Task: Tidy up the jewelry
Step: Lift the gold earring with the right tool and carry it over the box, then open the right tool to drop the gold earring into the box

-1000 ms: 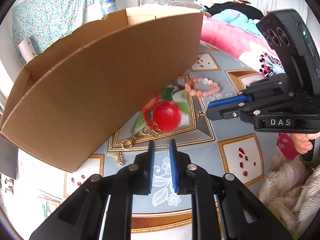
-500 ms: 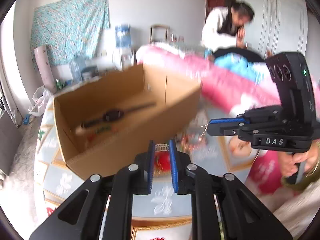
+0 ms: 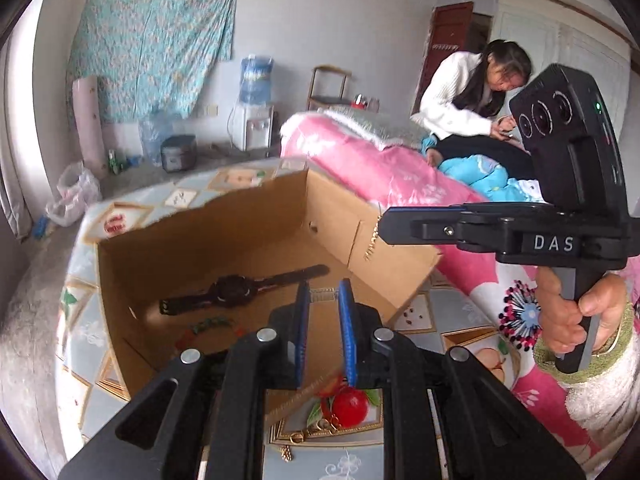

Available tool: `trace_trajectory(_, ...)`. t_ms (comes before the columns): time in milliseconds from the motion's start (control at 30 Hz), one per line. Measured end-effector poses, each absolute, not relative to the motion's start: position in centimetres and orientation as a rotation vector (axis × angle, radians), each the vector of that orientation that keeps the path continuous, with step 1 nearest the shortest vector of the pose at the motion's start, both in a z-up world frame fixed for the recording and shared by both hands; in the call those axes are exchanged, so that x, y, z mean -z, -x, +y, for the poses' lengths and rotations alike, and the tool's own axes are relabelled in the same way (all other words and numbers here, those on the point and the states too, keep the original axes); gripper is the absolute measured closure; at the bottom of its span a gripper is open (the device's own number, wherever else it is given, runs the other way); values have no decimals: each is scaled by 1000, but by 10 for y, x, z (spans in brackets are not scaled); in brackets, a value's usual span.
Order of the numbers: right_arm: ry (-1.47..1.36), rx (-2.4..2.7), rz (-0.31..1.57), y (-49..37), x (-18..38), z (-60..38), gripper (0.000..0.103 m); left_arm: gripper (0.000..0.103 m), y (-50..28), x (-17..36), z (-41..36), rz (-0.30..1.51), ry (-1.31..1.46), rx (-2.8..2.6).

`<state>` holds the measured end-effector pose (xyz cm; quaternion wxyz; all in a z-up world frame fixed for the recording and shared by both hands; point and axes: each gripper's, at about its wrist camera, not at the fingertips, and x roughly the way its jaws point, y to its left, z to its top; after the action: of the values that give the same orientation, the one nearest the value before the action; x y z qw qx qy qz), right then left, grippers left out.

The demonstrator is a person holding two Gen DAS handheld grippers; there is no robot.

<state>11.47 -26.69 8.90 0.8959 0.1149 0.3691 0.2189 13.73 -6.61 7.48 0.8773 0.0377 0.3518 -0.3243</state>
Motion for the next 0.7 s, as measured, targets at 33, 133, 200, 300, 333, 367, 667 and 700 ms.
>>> trace_trajectory(33, -244, -455, 791, -123, -83, -267, 98, 89, -145, -71, -68, 759, -73, 674)
trace_trajectory(133, -264, -453, 860, -142, -67, -270, 97, 89, -170, -48, -77, 837, -55, 668)
trace_trajectory(200, -248, -434, 894, -151, -59, -271, 97, 89, -183, -35, -83, 893, -45, 664)
trace_trajectory(300, -233, -417, 915, -160, -53, -271, 93, 89, -197, -24, -87, 956, -22, 679)
trace_trajectory(333, -227, -407, 916, -162, -53, -271, 91, 89, -200, -22, -87, 973, -12, 686)
trace_trajectory(367, -224, -401, 915, -163, -54, -273, 91, 89, -201, -21, -87, 981, -3, 693)
trace_trajectory(667, -219, -367, 849, -152, -66, -283, 81, 83, -192, -37, -69, 917, 43, 680)
trace_trajectory(700, -219, -364, 835, -148, -70, -284, 79, 83, -187, -42, -64, 895, 44, 677)
